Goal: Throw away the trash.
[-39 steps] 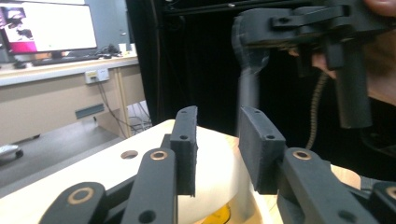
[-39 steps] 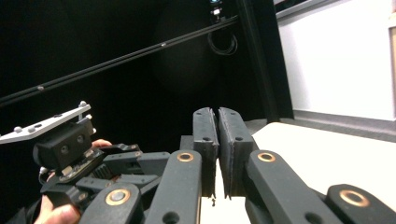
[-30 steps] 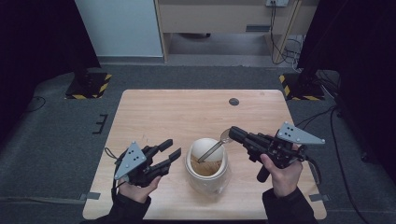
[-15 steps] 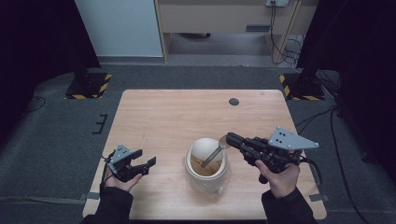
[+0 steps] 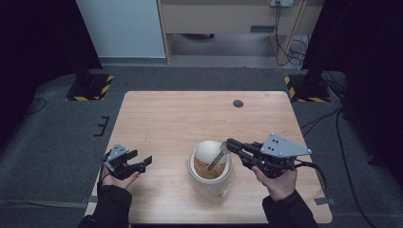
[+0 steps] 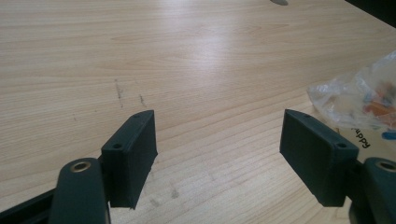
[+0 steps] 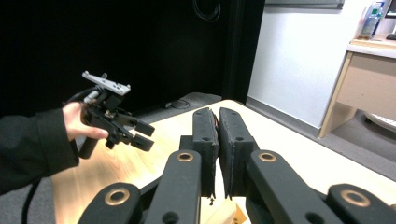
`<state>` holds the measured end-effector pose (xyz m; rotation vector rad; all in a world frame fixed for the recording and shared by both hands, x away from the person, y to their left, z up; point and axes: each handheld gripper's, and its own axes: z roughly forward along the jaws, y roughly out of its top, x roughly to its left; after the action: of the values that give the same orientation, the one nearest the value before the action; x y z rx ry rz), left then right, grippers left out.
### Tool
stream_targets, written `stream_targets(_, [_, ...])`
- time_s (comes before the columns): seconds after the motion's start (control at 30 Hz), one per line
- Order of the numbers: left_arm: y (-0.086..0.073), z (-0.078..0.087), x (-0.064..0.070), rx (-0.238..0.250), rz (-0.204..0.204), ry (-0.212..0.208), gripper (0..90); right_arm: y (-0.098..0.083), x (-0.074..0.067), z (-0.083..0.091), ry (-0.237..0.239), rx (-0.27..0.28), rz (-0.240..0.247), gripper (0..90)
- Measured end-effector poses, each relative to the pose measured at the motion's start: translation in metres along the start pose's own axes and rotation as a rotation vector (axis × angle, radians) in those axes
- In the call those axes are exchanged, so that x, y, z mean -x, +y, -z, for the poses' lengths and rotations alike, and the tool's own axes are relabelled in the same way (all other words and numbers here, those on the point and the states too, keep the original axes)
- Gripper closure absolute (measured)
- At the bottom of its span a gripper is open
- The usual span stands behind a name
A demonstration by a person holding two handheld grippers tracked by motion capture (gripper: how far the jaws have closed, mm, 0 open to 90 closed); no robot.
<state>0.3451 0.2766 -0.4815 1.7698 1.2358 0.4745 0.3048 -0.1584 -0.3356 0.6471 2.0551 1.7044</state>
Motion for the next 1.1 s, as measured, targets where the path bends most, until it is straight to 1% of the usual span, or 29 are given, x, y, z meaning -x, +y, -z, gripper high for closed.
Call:
stream_targets(0.1, [0.000,0.000,0.000,-0.002,0.004,0.002,27.1,-0.003,-0.002,-0.004,0.006,-0.014,0.018,85.6])
stream_targets(0.17, [0.000,0.000,-0.001,-0.008,0.003,0.007,27.1,-0.004,-0.003,-0.006,0.017,-0.024,0.025,83.7])
stream_targets(0.2, [-0.001,0.000,-0.001,-0.010,0.004,0.010,27.1,-0.004,-0.004,-0.007,0.033,-0.011,0.011,75.8])
stream_targets(0.23, [-0.001,0.000,-0.002,-0.010,0.005,0.011,27.1,-0.004,-0.004,-0.007,0.033,-0.011,0.011,75.8])
stream_targets(0.27, [0.000,0.001,-0.003,-0.008,0.008,0.014,27.1,-0.003,-0.003,-0.006,0.042,0.007,-0.005,71.6])
stream_targets(0.3, [0.000,0.001,-0.003,-0.008,0.008,0.014,27.1,-0.002,-0.002,-0.004,0.041,0.021,-0.017,68.7])
stream_targets(0.33, [0.000,0.001,-0.003,-0.006,0.009,0.014,27.1,-0.002,-0.002,-0.004,0.041,0.021,-0.017,68.7])
stream_targets(0.37, [0.000,0.001,-0.004,-0.006,0.011,0.015,27.2,-0.002,0.000,-0.003,0.036,0.034,-0.021,65.8])
stream_targets(0.43, [0.000,0.001,-0.005,-0.004,0.014,0.017,27.1,0.000,0.004,0.000,0.018,0.057,-0.037,61.0])
stream_targets(0.5, [-0.001,0.002,-0.007,-0.006,0.018,0.020,27.2,0.000,0.011,0.005,-0.013,0.084,-0.058,55.8])
stream_targets(0.53, [-0.001,0.002,-0.007,-0.008,0.018,0.020,27.1,-0.002,0.020,0.010,-0.050,0.104,-0.082,49.5])
stream_targets(0.57, [-0.001,0.002,-0.008,-0.012,0.018,0.020,27.1,-0.002,0.020,0.010,-0.050,0.104,-0.082,49.5])
stream_targets(0.6, [-0.001,0.001,-0.009,-0.015,0.019,0.021,27.1,-0.004,0.026,0.013,-0.074,0.109,-0.090,45.5])
stream_targets(0.67, [-0.002,0.001,-0.010,-0.020,0.017,0.021,26.8,-0.011,0.038,0.017,-0.140,0.105,-0.106,36.3])
stream_targets(0.7, [-0.002,0.000,-0.010,-0.023,0.017,0.019,26.5,-0.014,0.042,0.017,-0.161,0.095,-0.115,33.2])
stream_targets(0.73, [-0.002,0.000,-0.010,-0.030,0.014,0.019,26.0,-0.024,0.054,0.020,-0.211,0.057,-0.136,28.8])
stream_targets(0.77, [-0.003,-0.001,-0.011,-0.037,0.009,0.021,26.0,-0.024,0.054,0.020,-0.211,0.057,-0.136,28.8])
stream_targets(0.83, [-0.004,-0.003,-0.012,-0.052,-0.001,0.023,25.3,-0.038,0.066,0.023,-0.255,0.008,-0.158,25.8])
stream_targets(0.87, [-0.005,-0.004,-0.012,-0.061,-0.004,0.023,25.1,-0.044,0.070,0.024,-0.269,-0.013,-0.169,24.8])
stream_targets(0.9, [-0.005,-0.005,-0.012,-0.072,-0.009,0.023,24.4,-0.053,0.077,0.026,-0.293,-0.048,-0.186,23.5])
stream_targets(0.93, [-0.006,-0.006,-0.012,-0.078,-0.013,0.023,23.5,-0.067,0.088,0.028,-0.323,-0.100,-0.205,22.4])
stream_targets(0.97, [-0.007,-0.007,-0.012,-0.090,-0.019,0.024,23.5,-0.067,0.088,0.028,-0.323,-0.100,-0.205,22.4])
stream_targets(1.0, [-0.008,-0.010,-0.012,-0.111,-0.033,0.029,22.8,-0.083,0.099,0.031,-0.346,-0.162,-0.223,22.5])
stream_targets(1.03, [-0.008,-0.010,-0.012,-0.111,-0.033,0.029,22.0,-0.083,0.099,0.031,-0.346,-0.162,-0.223,22.5])
stream_targets(1.1, [-0.010,-0.013,-0.011,-0.131,-0.042,0.031,21.8,-0.104,0.108,0.033,-0.369,-0.227,-0.241,21.7])
